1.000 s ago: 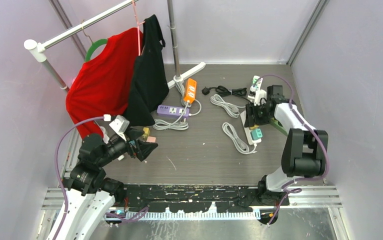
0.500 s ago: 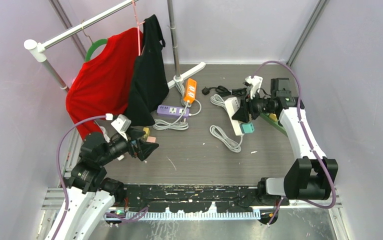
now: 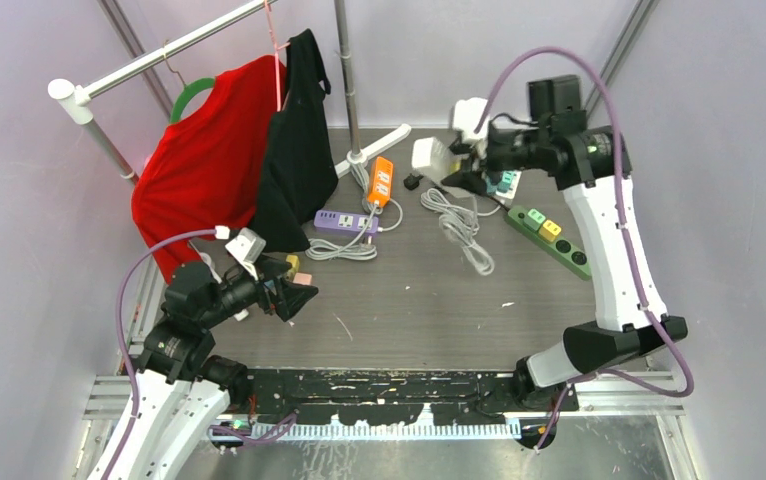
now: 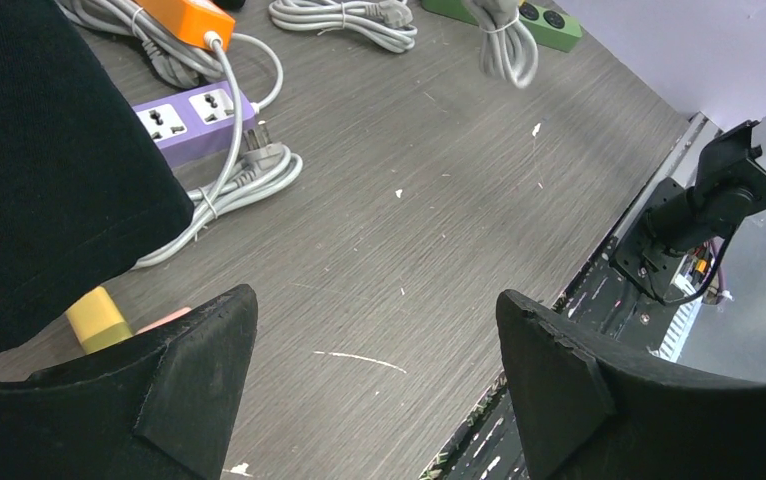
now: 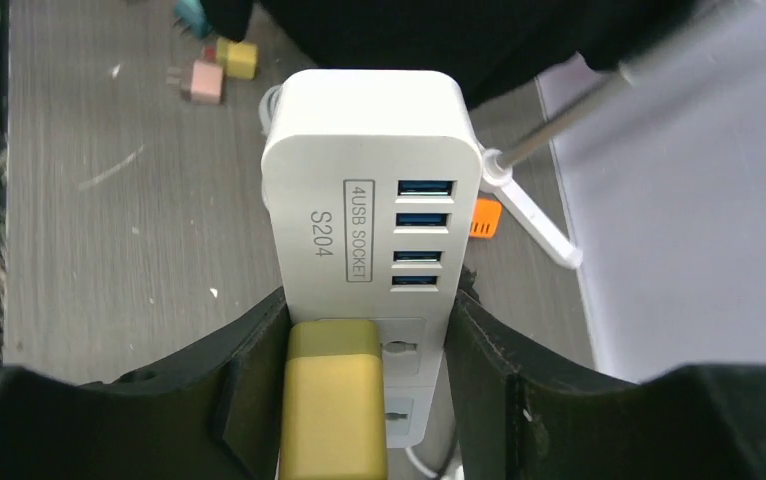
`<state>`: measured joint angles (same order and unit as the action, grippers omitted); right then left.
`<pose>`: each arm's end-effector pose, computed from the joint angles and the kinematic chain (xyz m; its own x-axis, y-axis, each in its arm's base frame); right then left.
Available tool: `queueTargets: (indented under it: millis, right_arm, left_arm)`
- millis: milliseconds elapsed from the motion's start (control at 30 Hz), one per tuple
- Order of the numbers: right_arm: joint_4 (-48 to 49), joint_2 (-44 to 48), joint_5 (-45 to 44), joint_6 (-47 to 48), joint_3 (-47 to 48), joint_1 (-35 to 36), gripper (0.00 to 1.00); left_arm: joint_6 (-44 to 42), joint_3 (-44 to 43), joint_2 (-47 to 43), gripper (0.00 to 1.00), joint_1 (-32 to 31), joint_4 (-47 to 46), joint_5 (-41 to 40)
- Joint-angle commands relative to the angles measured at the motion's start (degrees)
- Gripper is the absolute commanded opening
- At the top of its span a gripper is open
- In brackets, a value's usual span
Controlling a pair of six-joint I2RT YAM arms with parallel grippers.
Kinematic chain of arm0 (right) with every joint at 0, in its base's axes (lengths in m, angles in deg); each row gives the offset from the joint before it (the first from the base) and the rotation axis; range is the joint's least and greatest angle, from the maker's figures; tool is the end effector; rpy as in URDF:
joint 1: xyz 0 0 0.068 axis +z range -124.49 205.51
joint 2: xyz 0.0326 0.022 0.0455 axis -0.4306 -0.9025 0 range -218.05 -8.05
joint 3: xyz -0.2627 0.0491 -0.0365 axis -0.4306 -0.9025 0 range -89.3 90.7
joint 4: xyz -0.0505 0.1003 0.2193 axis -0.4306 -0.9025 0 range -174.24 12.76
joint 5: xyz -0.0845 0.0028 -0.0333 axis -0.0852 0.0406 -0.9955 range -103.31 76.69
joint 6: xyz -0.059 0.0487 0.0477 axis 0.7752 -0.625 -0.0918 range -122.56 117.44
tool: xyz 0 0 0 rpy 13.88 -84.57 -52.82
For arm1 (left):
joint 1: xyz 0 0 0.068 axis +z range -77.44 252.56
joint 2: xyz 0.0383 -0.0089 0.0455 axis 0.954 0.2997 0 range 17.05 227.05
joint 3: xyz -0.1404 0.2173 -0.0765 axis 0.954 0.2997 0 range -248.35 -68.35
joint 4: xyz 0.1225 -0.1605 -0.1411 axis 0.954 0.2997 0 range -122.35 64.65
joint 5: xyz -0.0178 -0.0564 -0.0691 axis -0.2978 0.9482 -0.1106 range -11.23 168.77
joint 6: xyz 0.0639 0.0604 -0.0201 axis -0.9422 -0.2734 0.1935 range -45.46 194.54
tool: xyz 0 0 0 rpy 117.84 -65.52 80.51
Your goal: Pull the plug off the socket
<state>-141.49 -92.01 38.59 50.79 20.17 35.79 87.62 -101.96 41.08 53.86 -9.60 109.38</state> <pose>0.2540 0.1105 0.4481 0.2053 -0.4659 -0.8607 -0.9203 0.2074 -0.3317 0.1166 -0.0829 0.2843 -0.3789 -0.0772 -0.9222 0.6774 0.6558 -0.3333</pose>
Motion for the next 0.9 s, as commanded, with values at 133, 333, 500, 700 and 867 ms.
queueTargets:
  millis: [133, 333, 500, 700, 867]
  right_arm:
    - [-11.2, -1.4, -31.2, 20.4, -9.1, 22.7, 0.03]
    - [1.3, -2.5, -36.8, 17.2, -30.3, 35.4, 0.03]
    - [7.8, -7.7, -35.4, 15.2, -38.8, 40.6, 0.06]
    - [13.8, -14.7, -40.5, 8.9, -41.5, 44.7, 0.09]
    - [16.4, -16.1, -43.0, 6.6, -43.2, 44.8, 0.33]
  left_arm:
    - [-1.0, -0.3, 0.1, 0.88, -0.1, -1.5, 0.0]
    - [-1.0, -0.3, 0.1, 0.88, -0.1, -1.6, 0.0]
    - [-1.1, -0.3, 0.2, 0.88, 0.0, -1.6, -0.2]
    - [-1.0, -0.2, 0.5, 0.88, -0.1, -1.7, 0.0]
    - [-1.1, -0.2, 0.5, 0.88, 0.0, -1.9, 0.1]
